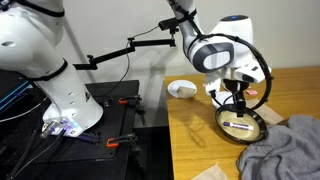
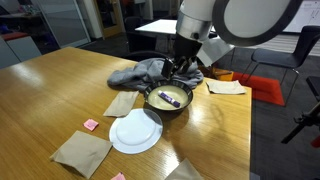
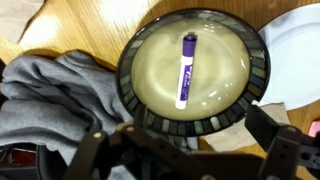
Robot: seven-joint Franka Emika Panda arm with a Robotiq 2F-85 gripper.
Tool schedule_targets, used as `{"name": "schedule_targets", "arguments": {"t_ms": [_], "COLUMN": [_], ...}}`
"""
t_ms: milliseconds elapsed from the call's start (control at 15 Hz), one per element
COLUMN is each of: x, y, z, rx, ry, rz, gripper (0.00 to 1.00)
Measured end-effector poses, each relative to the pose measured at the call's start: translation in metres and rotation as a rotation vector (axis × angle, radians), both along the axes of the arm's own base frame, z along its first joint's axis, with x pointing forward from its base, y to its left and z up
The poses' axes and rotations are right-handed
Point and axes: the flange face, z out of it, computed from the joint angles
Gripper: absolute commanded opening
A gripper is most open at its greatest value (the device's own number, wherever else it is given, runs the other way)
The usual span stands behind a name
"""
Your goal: Put the marker inside the bowl
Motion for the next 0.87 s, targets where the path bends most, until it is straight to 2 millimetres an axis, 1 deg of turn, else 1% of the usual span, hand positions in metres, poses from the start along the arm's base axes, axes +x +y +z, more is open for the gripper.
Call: {"name": "schedule_targets", "arguments": {"t_ms": [267, 467, 667, 867], "x": [-0.036, -0.060, -0.080, -0.089], "y": [0.003, 0.004, 0.003, 0.005], "z": [0.034, 0.056, 0.068, 0.071], "rx": [0.003, 0.001, -0.006, -0.002], "ry": [-0.011, -0.027, -0.031, -0.028], "rz": [-0.001, 0.002, 0.002, 0.003], "gripper": [1.00, 1.00, 1.00, 1.00]}}
